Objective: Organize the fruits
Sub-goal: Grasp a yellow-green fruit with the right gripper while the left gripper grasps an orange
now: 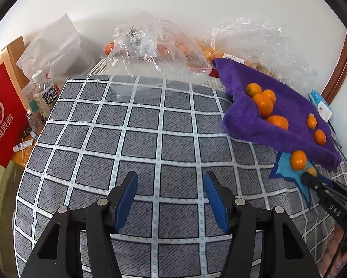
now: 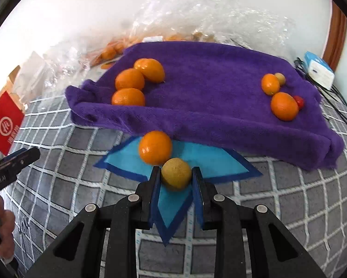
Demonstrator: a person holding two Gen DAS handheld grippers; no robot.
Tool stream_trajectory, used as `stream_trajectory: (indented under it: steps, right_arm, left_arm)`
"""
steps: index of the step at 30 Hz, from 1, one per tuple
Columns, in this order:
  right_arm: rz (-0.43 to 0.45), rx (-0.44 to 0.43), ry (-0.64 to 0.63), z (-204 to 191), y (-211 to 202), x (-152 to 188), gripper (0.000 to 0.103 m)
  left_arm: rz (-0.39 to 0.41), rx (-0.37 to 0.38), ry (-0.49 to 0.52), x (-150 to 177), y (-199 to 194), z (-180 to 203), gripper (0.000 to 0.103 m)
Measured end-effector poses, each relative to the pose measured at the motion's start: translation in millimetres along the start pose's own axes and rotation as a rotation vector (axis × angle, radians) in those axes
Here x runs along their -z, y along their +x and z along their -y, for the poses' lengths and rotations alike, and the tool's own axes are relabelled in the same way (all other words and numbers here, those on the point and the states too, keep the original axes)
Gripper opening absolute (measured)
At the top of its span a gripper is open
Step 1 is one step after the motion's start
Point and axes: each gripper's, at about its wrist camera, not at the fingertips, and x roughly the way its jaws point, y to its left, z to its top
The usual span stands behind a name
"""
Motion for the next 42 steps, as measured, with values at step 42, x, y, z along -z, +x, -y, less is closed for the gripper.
stream_trajectory:
  steps: [42]
  right_arm:
    - [0.082,0.127,0.04,162.9,-83.3,33.1,0.026]
  left_arm:
    - [0.001,0.039,0.096,2.7,5.9,179.7,0.058]
